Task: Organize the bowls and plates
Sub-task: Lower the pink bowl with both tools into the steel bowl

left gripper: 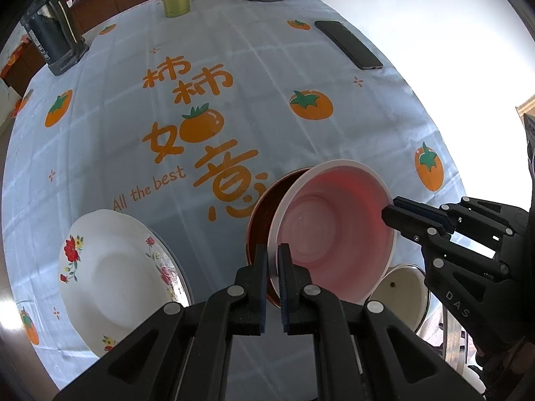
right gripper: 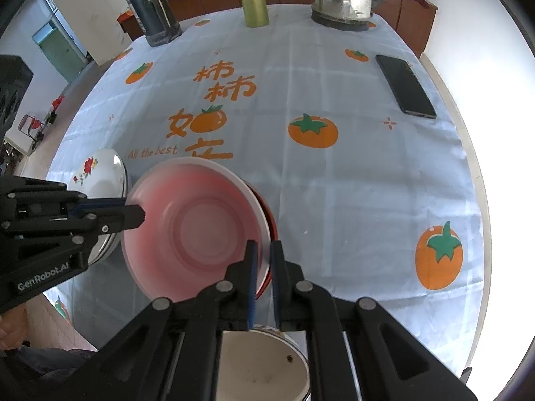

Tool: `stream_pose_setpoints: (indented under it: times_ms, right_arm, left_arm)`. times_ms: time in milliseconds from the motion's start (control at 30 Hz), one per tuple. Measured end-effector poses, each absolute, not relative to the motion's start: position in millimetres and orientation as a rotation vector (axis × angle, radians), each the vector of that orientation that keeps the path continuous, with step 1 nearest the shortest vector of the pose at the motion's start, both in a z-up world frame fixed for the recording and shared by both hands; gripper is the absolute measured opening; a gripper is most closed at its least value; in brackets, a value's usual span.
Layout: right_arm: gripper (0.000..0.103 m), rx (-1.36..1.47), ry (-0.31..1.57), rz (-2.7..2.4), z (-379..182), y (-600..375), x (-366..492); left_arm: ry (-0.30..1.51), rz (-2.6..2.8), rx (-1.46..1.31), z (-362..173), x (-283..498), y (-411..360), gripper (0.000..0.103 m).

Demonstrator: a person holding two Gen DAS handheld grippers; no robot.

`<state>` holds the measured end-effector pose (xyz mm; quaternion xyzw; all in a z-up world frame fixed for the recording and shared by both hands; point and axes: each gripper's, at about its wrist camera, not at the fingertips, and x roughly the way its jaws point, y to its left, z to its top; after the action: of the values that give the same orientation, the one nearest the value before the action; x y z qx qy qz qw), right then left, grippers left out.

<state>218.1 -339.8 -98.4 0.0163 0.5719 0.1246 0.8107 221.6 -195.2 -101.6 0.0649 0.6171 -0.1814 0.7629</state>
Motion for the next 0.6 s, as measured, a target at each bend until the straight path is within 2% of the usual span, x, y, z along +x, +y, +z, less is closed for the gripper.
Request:
stream_pose_setpoints:
  times_ms: [600]
  right_arm:
    - [0.007, 0.028, 1.242, 0.276, -104.3, -337.9, 220.8]
  left_arm:
    - [1.366, -0.386, 0.15, -108.5, 222.4, -196.7, 0.007]
